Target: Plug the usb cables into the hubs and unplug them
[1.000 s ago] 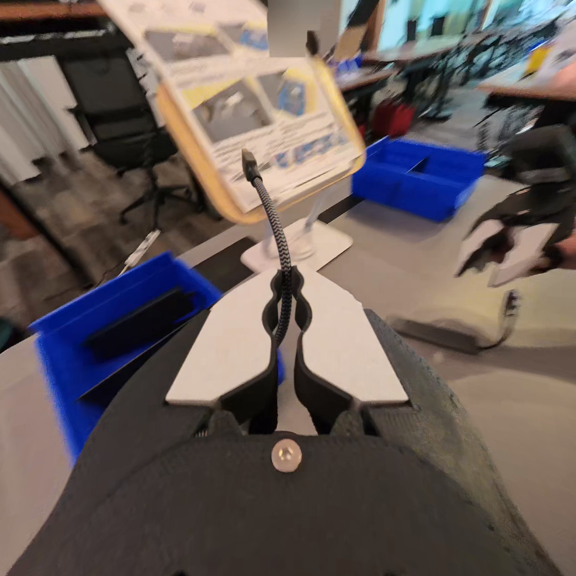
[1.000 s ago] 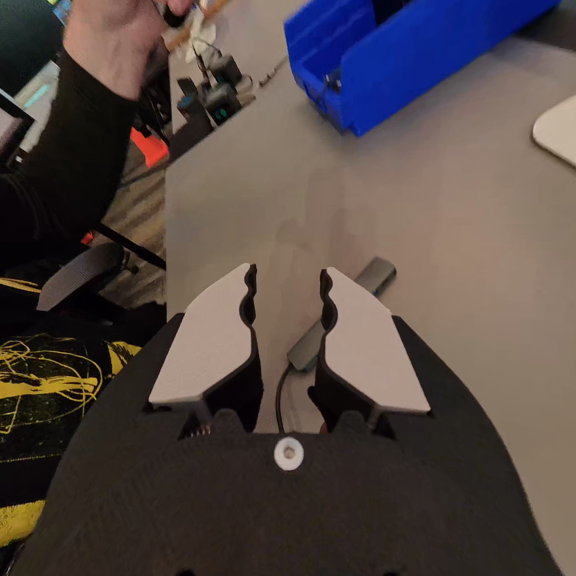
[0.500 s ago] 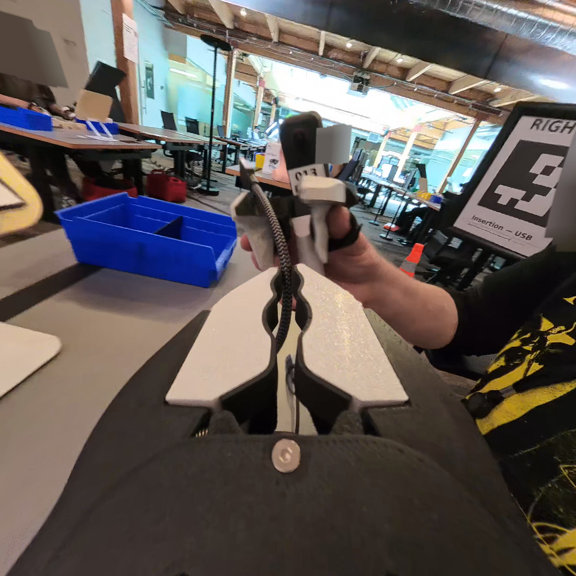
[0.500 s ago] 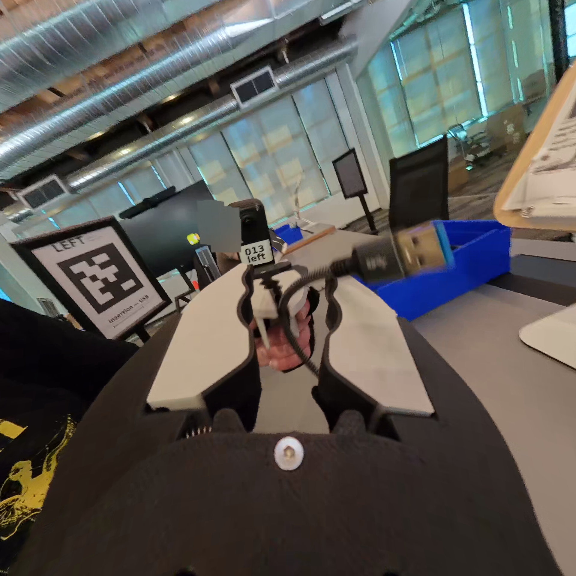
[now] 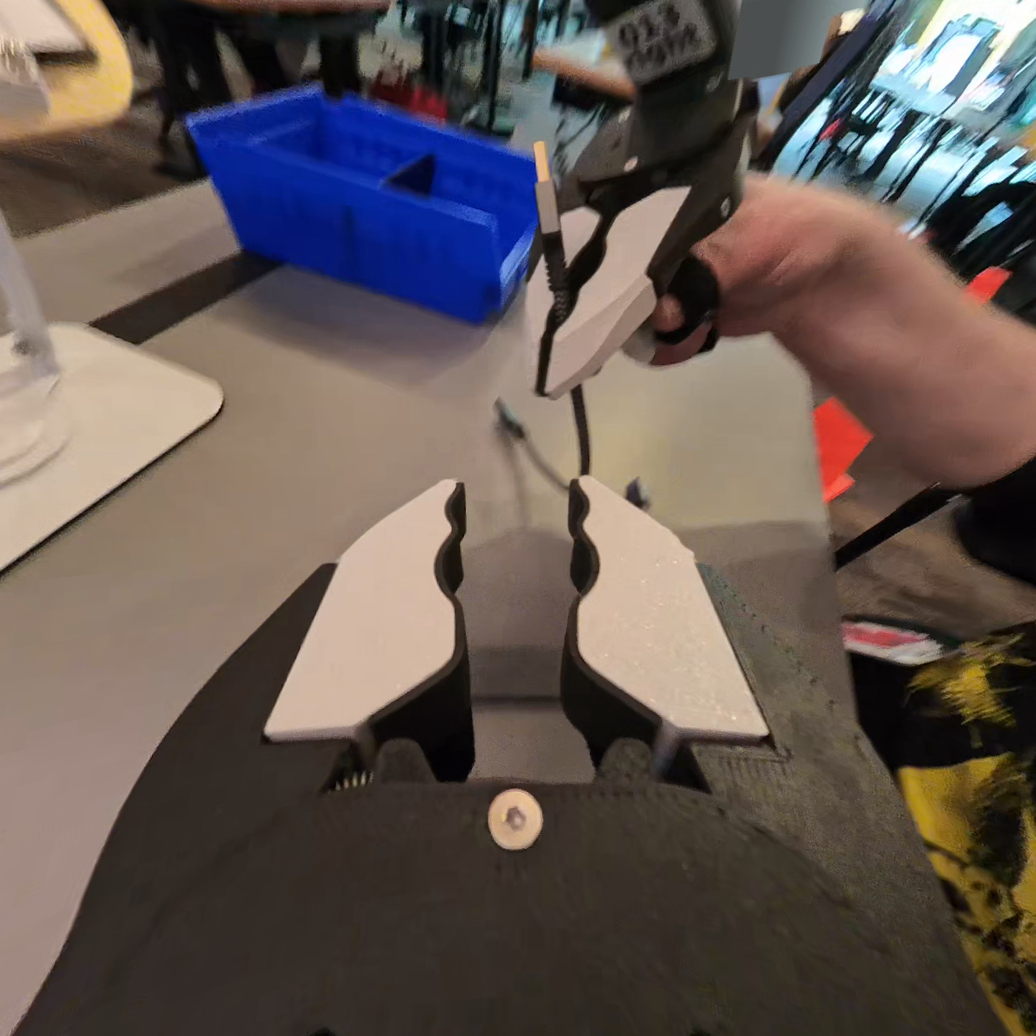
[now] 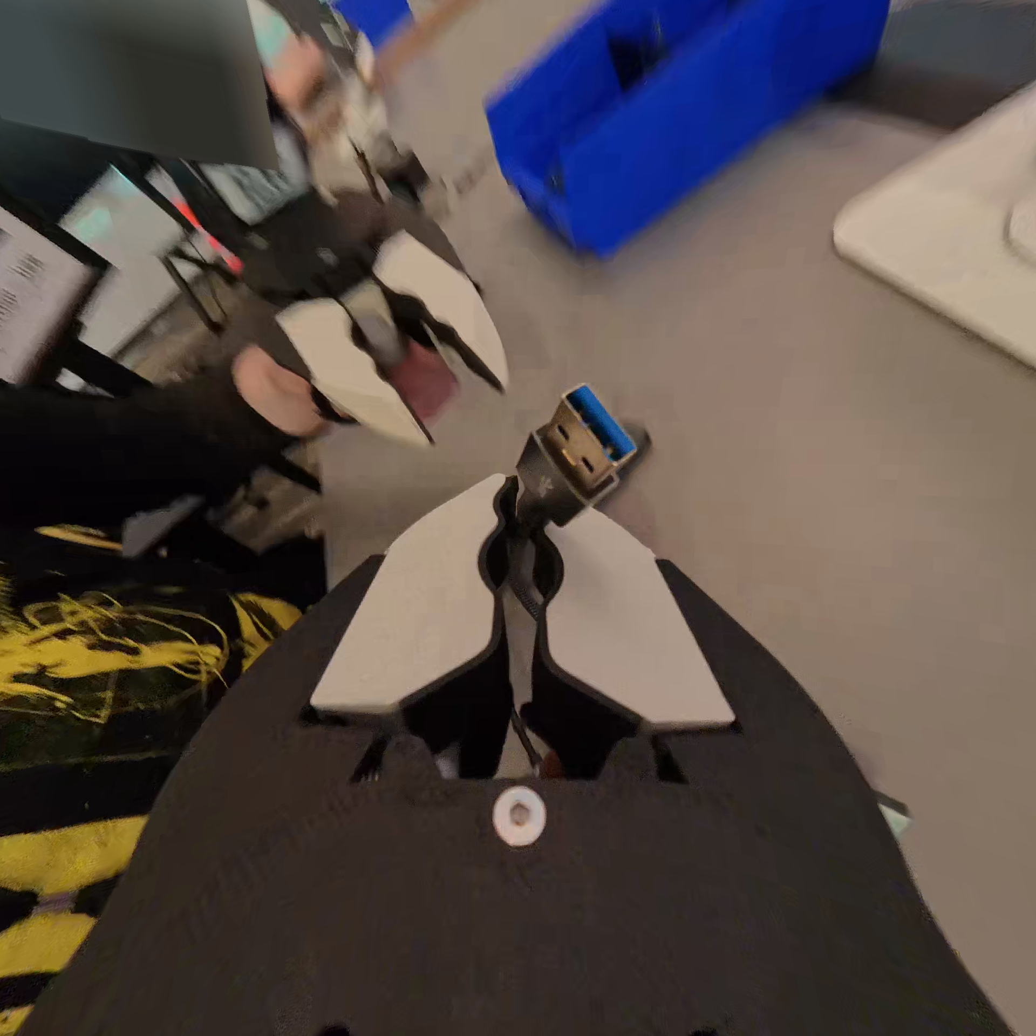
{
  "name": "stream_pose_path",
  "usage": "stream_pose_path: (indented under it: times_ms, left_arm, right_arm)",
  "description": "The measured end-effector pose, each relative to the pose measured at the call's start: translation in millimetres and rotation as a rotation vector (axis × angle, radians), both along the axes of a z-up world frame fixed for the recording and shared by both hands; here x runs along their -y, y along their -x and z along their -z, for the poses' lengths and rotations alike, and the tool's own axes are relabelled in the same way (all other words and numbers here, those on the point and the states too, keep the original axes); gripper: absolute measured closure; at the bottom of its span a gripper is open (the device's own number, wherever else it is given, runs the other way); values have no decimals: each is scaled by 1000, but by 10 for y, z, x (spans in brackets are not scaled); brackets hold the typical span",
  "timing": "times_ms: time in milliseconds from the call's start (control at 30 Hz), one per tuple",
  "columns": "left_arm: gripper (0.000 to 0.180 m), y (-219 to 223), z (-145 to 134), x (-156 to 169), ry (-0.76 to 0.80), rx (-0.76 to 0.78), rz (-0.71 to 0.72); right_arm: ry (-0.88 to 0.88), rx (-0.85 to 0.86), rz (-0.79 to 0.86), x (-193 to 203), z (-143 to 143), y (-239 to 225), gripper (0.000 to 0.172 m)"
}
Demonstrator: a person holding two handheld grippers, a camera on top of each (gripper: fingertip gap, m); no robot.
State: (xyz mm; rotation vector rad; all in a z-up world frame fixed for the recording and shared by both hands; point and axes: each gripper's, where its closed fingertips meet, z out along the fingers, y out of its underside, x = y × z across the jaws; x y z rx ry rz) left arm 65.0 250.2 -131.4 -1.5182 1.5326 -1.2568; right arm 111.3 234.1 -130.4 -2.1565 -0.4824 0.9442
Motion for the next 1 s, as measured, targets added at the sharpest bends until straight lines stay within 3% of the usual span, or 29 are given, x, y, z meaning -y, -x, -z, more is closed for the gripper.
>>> stream_pose_path:
  times_ms: [100, 233, 300, 367, 600, 700, 800, 1000]
  left_arm:
    - [141, 117, 345, -96, -50, -136, -56]
    - [133, 216, 676, -206, -58, -251, -97]
    - [129, 238, 767, -236, -67, -281, -109]
    - [126, 256, 830, -258, -85, -307, -117]
    - [121, 322, 1050, -260, -136, -400, -134]
    - [124, 375, 1118, -269, -157, -451, -152]
    - [125, 386, 1161, -193, -127, -465, -155]
    - [137, 365, 1315, -129, -266, -528, -139]
  right_arm:
    - [170, 93, -66, 104, 471, -30, 169]
    - [239, 210, -58, 57, 849, -66, 168]
    - [247, 258, -25, -1, 951, -94, 152]
    - [255, 318, 5, -28, 1005, -161, 131]
    - [135, 586, 90, -60, 793, -405, 115]
    - [151, 481, -23, 88, 682, 10, 130]
    - [257, 390, -130, 222, 871, 410, 132]
    - [369, 274, -110, 164, 1239, 624, 132]
